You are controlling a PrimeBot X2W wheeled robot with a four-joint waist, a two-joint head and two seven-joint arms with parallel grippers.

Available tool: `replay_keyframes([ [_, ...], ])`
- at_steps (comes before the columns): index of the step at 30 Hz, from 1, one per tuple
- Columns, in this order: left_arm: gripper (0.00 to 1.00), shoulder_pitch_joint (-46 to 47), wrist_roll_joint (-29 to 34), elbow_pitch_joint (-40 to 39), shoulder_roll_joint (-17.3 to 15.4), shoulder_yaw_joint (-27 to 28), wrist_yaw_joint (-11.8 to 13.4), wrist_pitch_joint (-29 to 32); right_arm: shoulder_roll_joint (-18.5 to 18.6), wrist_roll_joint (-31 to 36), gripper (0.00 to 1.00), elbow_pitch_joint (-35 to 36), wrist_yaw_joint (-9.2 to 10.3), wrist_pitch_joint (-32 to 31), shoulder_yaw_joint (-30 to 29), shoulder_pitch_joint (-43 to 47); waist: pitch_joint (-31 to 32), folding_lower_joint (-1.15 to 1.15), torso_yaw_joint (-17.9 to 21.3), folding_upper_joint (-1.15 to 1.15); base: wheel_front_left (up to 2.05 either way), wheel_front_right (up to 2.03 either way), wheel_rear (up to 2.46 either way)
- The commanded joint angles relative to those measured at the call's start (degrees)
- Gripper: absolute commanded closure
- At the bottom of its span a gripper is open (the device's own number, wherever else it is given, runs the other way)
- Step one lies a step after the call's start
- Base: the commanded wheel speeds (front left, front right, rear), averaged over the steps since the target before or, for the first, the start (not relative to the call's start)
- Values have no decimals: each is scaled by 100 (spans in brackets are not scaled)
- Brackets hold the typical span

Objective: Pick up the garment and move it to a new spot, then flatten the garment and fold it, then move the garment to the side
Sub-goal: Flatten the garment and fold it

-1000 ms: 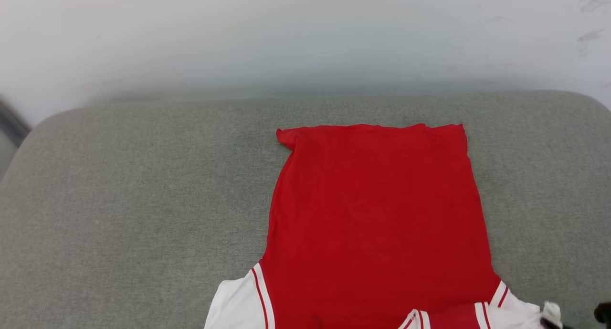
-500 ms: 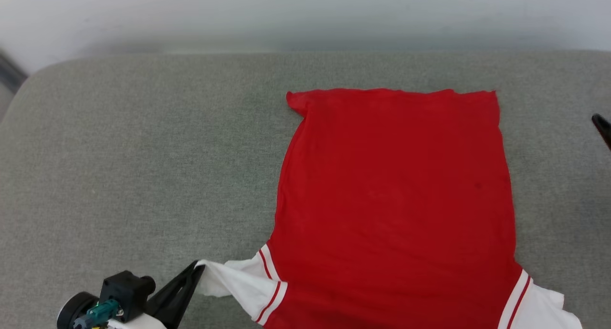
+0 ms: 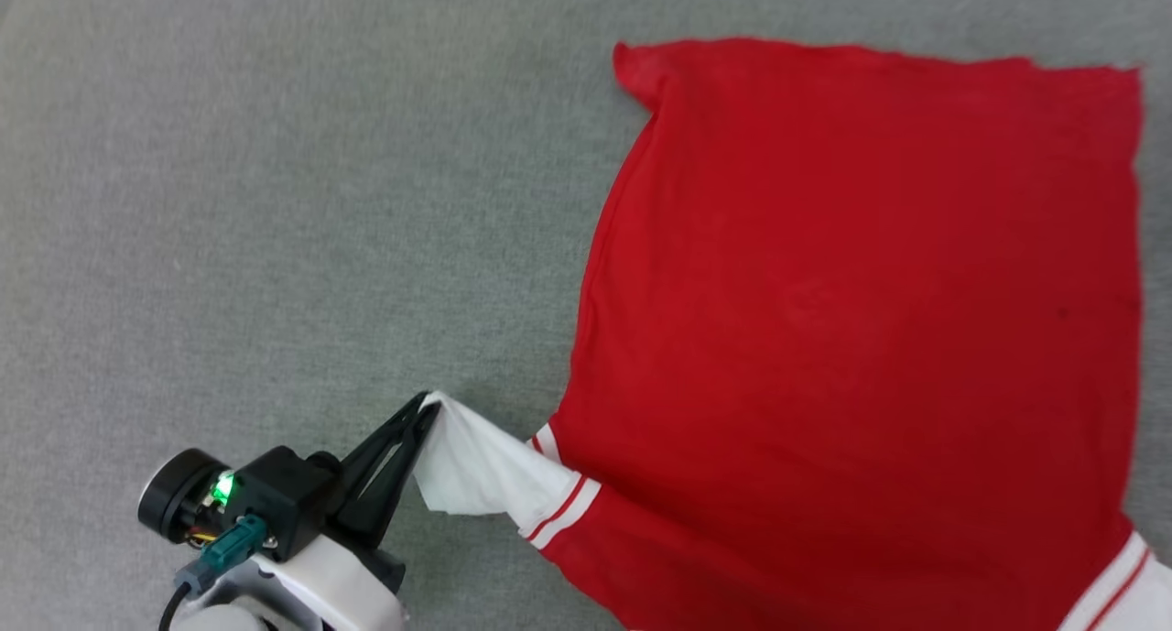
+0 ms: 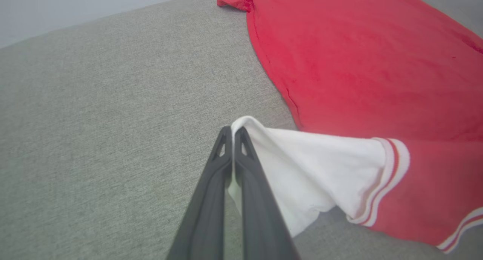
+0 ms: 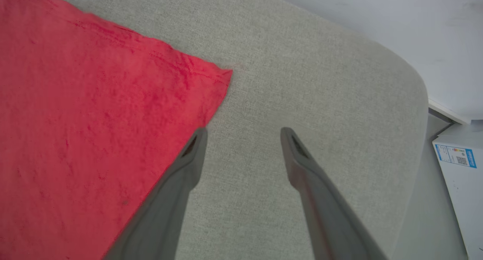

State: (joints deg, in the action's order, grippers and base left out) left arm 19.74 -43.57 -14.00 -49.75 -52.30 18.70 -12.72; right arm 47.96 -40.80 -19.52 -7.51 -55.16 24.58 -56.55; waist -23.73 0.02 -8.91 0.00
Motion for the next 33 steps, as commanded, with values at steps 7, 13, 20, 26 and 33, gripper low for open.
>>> replay_keyframes([
  [7, 100, 297, 260, -211, 117, 40, 163, -7, -631, 397, 0, -693, 4, -721, -417, -671, -803, -2, -366, 0, 0, 0, 0],
  [13, 100, 462, 406, -271, 138, 28, 175, 33, -1090, 742, 0, -1191, 3, -726, -590, -335, -1119, -2, -432, 0, 0, 0, 0],
  [20, 100, 521, 423, -249, 211, 11, 181, 35, -1227, 898, 100, -1397, 5, -770, -567, 28, -1133, -2, -391, 0, 0, 0, 0],
  [26, 100, 355, 360, -105, 273, -11, 175, -23, -1007, 841, 100, -1085, 4, -331, -607, -284, -678, -2, -297, 0, 0, 0, 0],
  [33, 100, -7, 142, 0, 245, -35, 236, -76, -394, 337, 100, -426, 4, 65, -32, 163, 159, -2, -112, 0, 0, 0, 0],
])
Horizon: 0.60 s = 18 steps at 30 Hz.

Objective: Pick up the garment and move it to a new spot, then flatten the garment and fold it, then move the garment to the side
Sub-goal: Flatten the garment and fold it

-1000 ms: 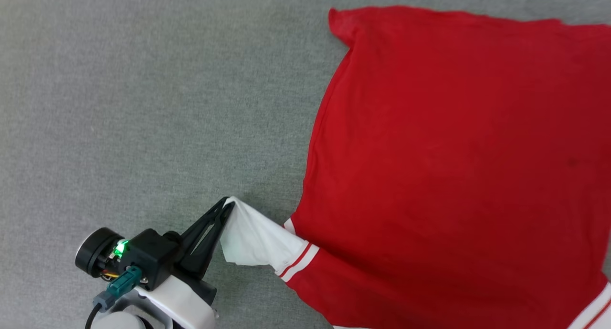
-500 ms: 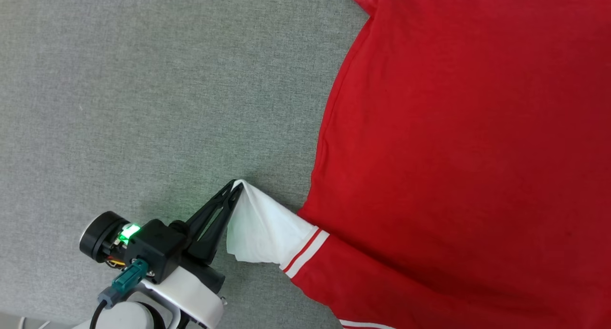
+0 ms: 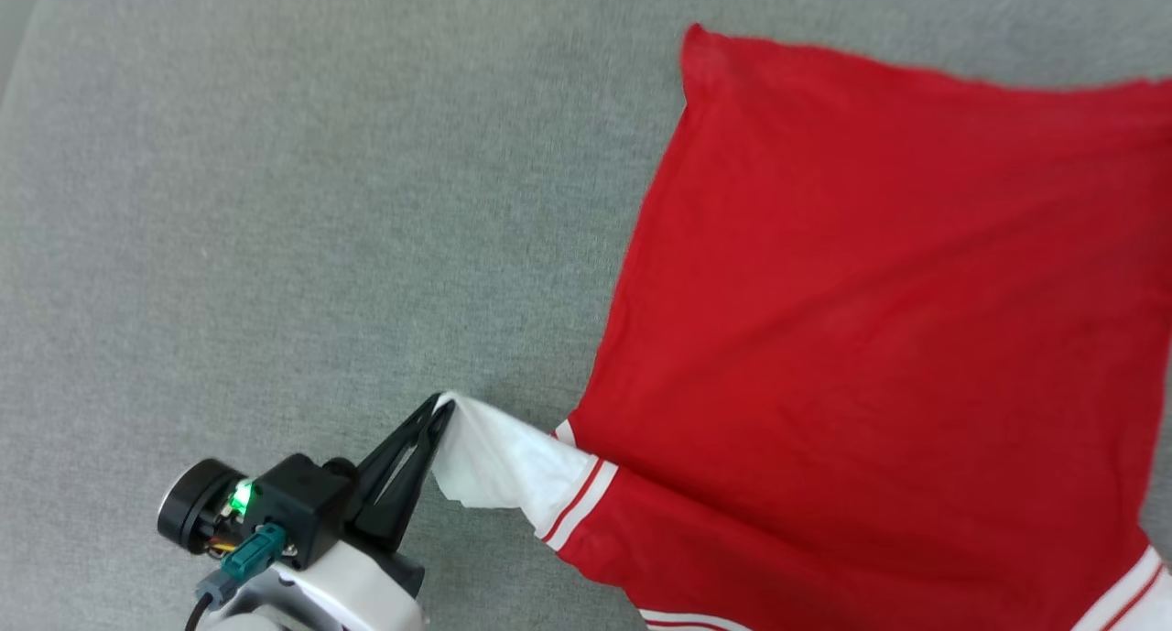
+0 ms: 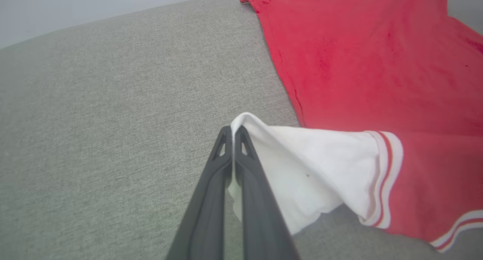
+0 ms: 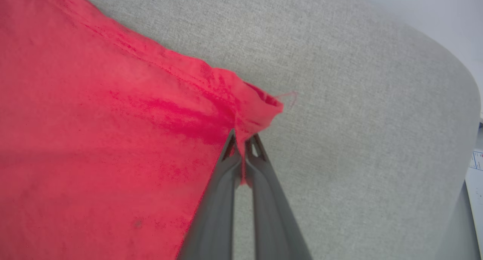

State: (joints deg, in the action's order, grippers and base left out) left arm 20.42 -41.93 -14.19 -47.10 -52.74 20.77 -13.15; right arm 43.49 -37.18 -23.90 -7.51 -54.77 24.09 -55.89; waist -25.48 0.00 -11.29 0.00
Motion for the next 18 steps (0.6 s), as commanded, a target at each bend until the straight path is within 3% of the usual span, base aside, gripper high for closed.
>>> replay_keyframes([
  [1, 100, -140, -61, 23, -37, 10, 43, -30, 177, -138, 100, 127, 4, 66, 71, 211, 436, 0, 157, 0, 0, 0, 0],
  [8, 100, -553, -277, 47, -131, 21, 151, -78, 1085, -784, 100, 1007, 4, 431, 368, 1566, 1078, 0, 365, 0, 0, 0, 0],
  [12, 100, -754, -364, 38, -233, 28, 219, -84, 1551, -1128, 100, 1415, 4, 639, 236, 2633, 1294, 0, 482, 0, 0, 0, 0],
  [18, 100, -966, -457, 3, -348, 82, 301, -109, 1776, -1511, 100, 1644, 4, 1050, -139, 4368, 1462, 0, 660, 0, 0, 0, 0],
])
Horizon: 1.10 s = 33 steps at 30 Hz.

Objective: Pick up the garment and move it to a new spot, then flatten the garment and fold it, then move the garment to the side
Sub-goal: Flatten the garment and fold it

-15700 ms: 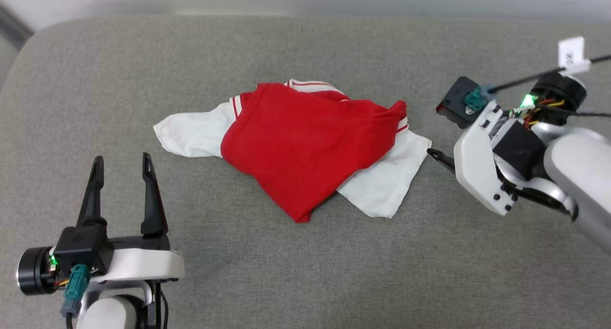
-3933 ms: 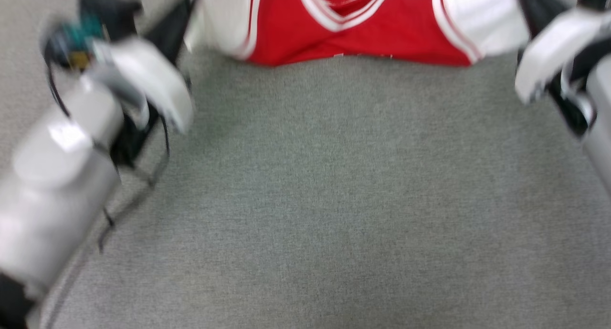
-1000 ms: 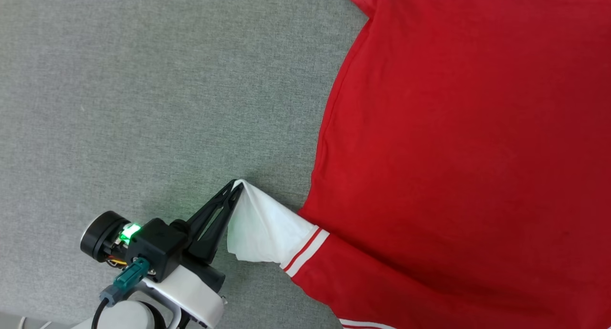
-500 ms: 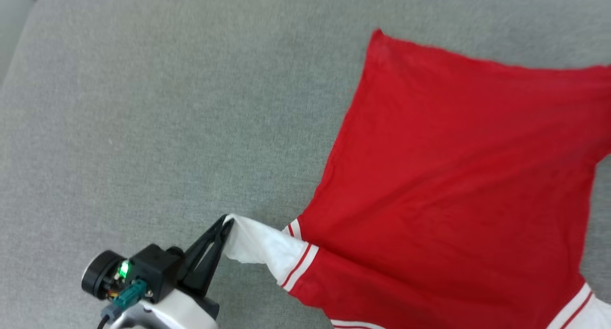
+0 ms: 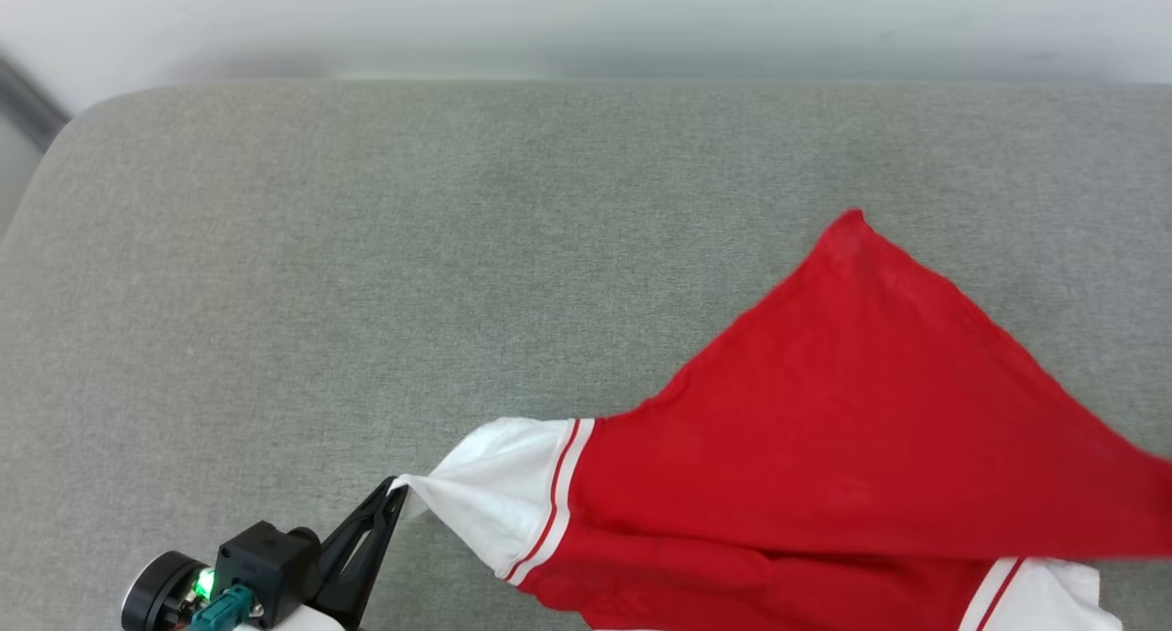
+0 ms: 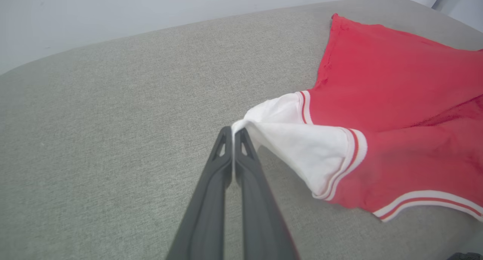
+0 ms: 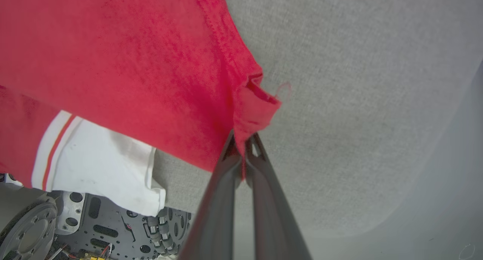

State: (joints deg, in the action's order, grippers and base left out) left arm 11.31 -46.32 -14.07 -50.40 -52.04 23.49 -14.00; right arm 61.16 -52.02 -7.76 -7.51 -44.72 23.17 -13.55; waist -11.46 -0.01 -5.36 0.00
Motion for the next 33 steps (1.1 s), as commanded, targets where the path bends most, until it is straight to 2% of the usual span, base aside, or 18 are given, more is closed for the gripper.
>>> replay_keyframes([
  [1, 100, -70, -18, -11, -26, 13, 26, -25, -22, -64, 100, 44, 4, 103, -90, 437, 73, 1, 88, 0, 0, 0, 0],
  [7, 100, -116, -29, 17, -52, 24, -12, -43, -334, -125, 100, -16, 4, 399, -379, 1866, 79, 1, 169, 0, 0, 0, 0],
  [11, 100, -98, -25, 62, -40, 23, -14, -43, -642, -72, 100, -45, 4, 530, -612, 2245, 76, 1, 210, 0, 0, 0, 0],
  [12, 100, -91, -27, 72, -32, 22, -22, -42, -701, -39, 59, -16, 4, 565, -696, 2253, 78, 1, 220, 0, 0, 0, 0],
  [13, 100, -94, -33, 84, -30, 24, -24, -43, -744, 3, 0, 25, 4, 606, -793, 2215, 86, 1, 237, 0, 0, 0, 0],
  [19, 100, -46, -9, 119, 2, 11, -56, -48, -622, 239, 0, 674, 4, 679, -1491, 1652, 97, 1, 248, 0, 0, 0, 0],
  [24, 100, 70, 64, 120, 51, 9, -84, -56, -461, 383, 0, 1227, 4, 360, -1770, 791, -42, 1, 164, 0, 0, 0, 0],
  [28, 100, 208, 132, 127, 103, 6, -122, -45, -382, 614, 0, 1456, 4, -136, -1340, -120, -230, 1, 69, 0, 0, 0, 0],
  [33, 100, 412, 254, 123, 177, -11, -166, -5, -702, 874, 0, 1159, 4, -894, -419, -1408, -506, 1, -66, 0, 0, 0, 0],
])
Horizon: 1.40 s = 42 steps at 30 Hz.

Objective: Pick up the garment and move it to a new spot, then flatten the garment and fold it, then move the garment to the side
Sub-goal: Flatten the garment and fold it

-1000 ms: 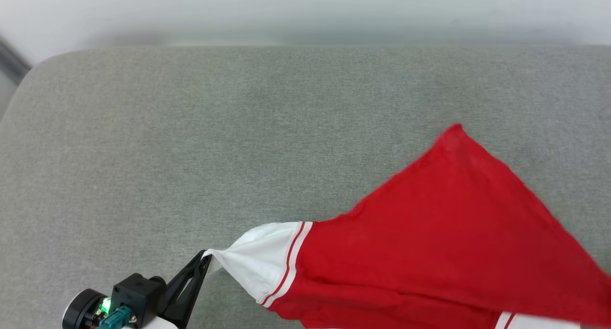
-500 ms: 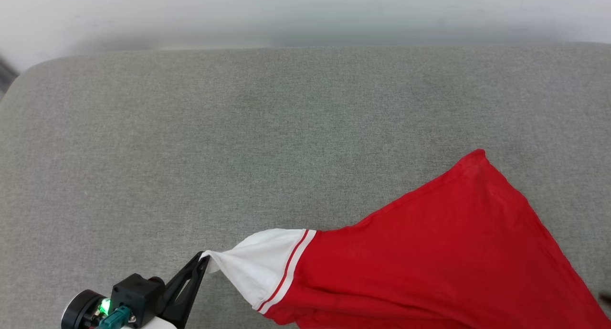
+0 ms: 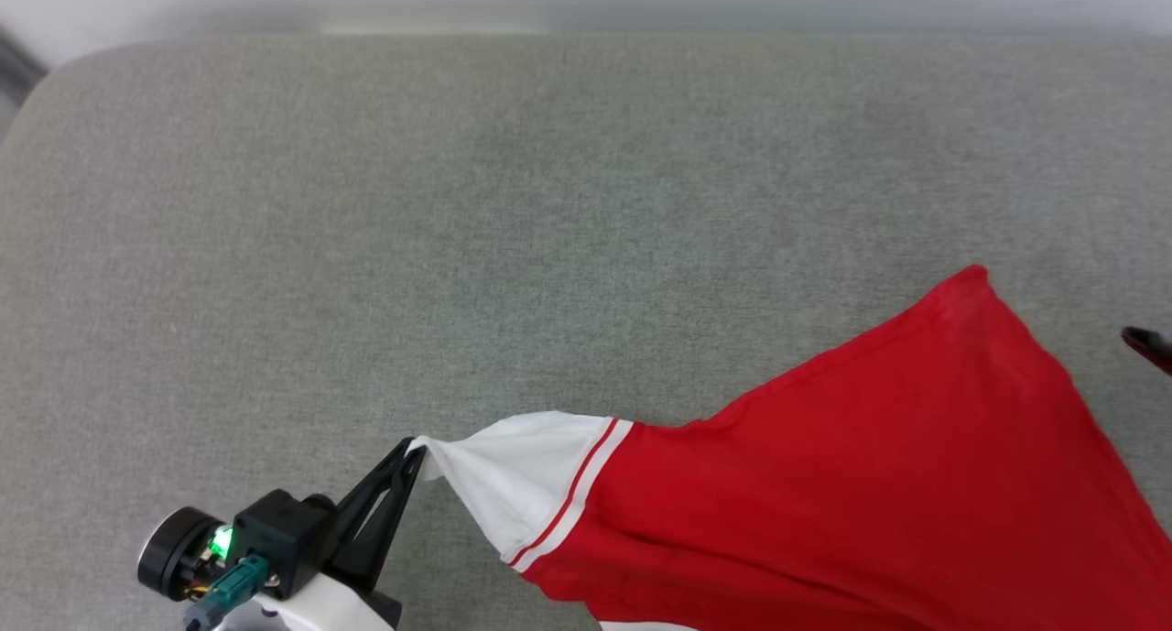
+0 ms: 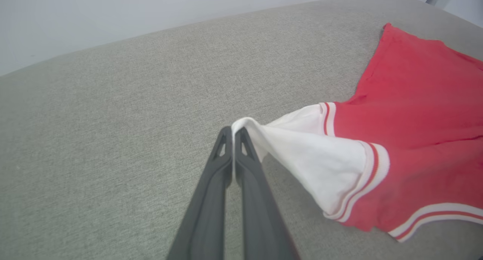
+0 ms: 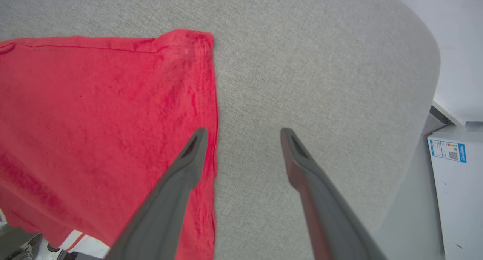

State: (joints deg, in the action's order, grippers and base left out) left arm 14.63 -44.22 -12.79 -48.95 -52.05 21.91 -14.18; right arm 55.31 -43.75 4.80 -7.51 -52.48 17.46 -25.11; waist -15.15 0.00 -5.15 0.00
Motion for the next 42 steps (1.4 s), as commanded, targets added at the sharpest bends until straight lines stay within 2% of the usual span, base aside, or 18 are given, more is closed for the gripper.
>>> replay_keyframes([
  [1, 100, 121, 68, -11, 44, -6, -15, 26, -219, 87, 0, -222, 4, -250, 313, -495, -196, 0, -115, 0, 0, 0, 0],
  [6, 100, 272, 146, -33, 108, -16, -39, 43, -605, 286, 0, -771, 4, -603, 892, -1308, -429, 0, -228, 0, 0, 0, 0],
  [12, 100, 470, 255, -50, 219, -15, -54, 40, -1084, 524, 0, -1588, 4, -499, 1433, -1961, -767, 0, -371, 0, 0, 0, 0],
  [19, 100, 589, 316, 17, 376, -30, -71, 18, -1380, 392, 0, -2283, 2, -135, 2201, -1760, -953, 0, -447, 0, 0, 0, 0],
  [22, 100, 581, 294, 67, 408, -31, -93, 6, -1357, 270, 0, -2478, -6, -56, 2573, -1605, -950, 0, -436, 0, 0, 0, 0],
  [23, 100, 574, 282, 84, 417, -29, -95, 2, -1331, 242, 72, -2505, -6, 20, 2645, -1622, -935, 0, -426, 0, 0, 0, 0],
  [24, 100, 557, 268, 102, 421, -25, -99, 3, -1313, 207, 100, -2516, -6, 127, 2679, -1674, -907, 0, -408, 0, 0, 0, 0],
  [35, 100, 399, 256, 172, 331, -32, -143, -21, -1085, -160, 100, -2364, 4, 1473, 2780, -2367, -130, 0, -136, 0, 0, 0, 0],
  [42, 100, 830, 337, 77, 225, 185, -210, -10, -903, -275, 100, -2099, 4, 2391, 2748, -2523, 335, 0, 23, 0, 0, 0, 0],
])
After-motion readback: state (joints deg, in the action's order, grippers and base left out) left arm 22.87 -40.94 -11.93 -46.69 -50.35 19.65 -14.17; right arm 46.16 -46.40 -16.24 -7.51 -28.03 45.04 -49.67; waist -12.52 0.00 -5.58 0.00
